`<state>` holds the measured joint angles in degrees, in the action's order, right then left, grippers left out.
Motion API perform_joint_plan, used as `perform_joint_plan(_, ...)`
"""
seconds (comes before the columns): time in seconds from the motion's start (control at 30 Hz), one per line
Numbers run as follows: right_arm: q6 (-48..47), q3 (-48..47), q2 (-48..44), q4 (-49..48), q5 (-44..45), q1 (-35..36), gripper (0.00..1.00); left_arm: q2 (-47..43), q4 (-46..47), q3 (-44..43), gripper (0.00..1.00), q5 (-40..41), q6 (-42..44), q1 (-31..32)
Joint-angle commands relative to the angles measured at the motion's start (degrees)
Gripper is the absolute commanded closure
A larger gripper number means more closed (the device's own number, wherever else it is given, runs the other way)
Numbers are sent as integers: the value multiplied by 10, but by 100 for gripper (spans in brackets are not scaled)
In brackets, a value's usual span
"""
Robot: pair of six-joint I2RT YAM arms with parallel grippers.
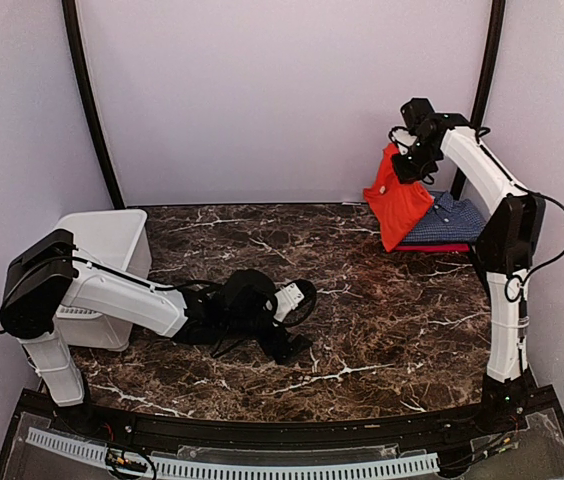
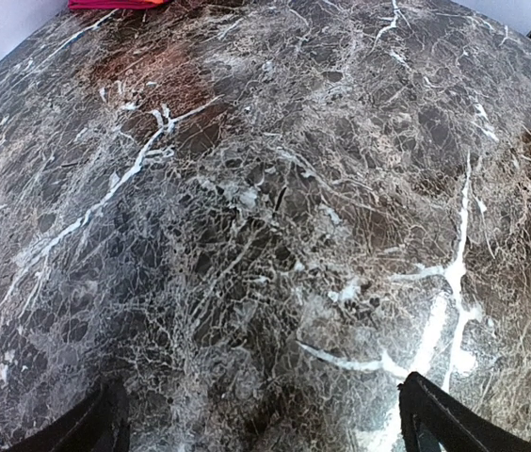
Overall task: Fold and stack the mixed laundry pile
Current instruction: Place the square-folded T-shirt at the corner of the board.
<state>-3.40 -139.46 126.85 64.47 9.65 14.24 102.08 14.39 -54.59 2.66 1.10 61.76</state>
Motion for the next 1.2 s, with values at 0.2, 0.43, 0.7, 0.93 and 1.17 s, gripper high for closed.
perform_joint_plan(0.2, -10, -54, -47, -3, 11, -12, 100, -4, -11, -4, 1, 8, 6, -2)
perform_joint_plan(0.43, -17, -42, -49, -7, 3, -20, 100, 3, -11, -7, 1, 4, 5, -4)
perform_joint_plan(0.7, -41, 2, -30, -53, -32, -52, 100, 4, -23, -12, 1, 8, 6, -9)
perform_joint_plan(0.93, -80, -5, 15, -87, -32, -86, 100, 9, -36, -16, 1, 9, 6, -11)
perform_joint_plan(1.17, -141, 41, 20, -188, 8, -103, 100, 16, -41, -23, 1, 3, 1, -16)
